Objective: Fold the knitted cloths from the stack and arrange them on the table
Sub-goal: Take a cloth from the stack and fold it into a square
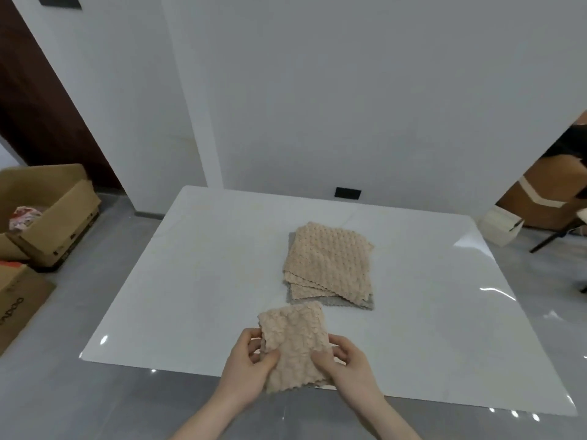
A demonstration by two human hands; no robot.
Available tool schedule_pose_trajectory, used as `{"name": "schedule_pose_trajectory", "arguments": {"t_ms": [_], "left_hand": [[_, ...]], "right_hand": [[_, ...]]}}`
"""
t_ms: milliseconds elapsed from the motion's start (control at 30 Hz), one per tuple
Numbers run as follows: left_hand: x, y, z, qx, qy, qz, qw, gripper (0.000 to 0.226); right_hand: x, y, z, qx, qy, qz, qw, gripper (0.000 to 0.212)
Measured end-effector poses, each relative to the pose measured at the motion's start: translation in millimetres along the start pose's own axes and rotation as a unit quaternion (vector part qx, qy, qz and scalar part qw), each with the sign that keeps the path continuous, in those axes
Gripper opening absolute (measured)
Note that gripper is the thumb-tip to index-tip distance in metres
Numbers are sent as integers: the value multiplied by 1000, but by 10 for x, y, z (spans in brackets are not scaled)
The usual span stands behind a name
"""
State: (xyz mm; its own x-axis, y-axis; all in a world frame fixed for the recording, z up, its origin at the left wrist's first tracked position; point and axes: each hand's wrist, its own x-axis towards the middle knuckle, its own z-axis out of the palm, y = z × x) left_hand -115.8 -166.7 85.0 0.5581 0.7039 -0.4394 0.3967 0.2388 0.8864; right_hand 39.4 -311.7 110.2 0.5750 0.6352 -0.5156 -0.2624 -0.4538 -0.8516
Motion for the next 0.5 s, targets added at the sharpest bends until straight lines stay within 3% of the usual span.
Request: {"name": "schedule_pose_trajectory", "arguments": {"t_ms": [167,500], "left_hand": [[33,375,605,-18,-17,-9,1000,22],[-105,751,2301,-13,57,16,998,22]], "right_hand": [[-45,-109,-656,21,48,-25,998,27],[167,-174,-2438,-18,21,-61,998,19]]}}
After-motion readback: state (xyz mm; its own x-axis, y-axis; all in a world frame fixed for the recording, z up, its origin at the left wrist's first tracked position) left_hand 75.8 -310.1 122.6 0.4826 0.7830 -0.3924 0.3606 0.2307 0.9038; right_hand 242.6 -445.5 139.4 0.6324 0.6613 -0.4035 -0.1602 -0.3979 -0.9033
